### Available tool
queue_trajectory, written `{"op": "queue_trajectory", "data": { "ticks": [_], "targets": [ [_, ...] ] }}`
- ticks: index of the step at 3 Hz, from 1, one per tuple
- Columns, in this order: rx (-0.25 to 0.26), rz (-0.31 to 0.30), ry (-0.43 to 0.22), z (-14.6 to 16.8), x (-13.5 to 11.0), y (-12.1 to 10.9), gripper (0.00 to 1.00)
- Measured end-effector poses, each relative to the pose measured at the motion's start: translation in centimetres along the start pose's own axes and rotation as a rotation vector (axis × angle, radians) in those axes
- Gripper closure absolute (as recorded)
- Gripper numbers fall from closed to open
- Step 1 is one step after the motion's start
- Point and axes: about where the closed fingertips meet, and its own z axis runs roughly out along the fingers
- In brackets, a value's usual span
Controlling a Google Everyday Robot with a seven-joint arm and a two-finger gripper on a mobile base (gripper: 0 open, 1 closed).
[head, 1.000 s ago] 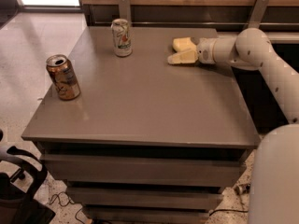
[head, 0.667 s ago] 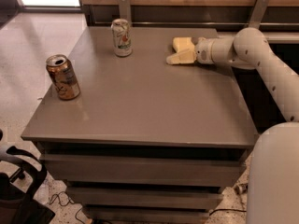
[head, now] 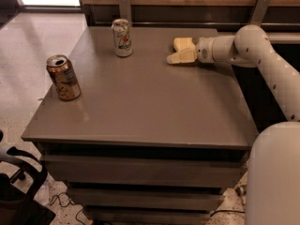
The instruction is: Move sponge near orange can
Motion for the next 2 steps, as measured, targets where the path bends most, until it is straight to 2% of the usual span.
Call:
{"op": "queue_trajectory", "data": {
  "ticks": [2],
  "targets": [
    [0.000, 0.000, 0.000, -0.14, -0.37, 0.03, 0.00]
  ]
}}
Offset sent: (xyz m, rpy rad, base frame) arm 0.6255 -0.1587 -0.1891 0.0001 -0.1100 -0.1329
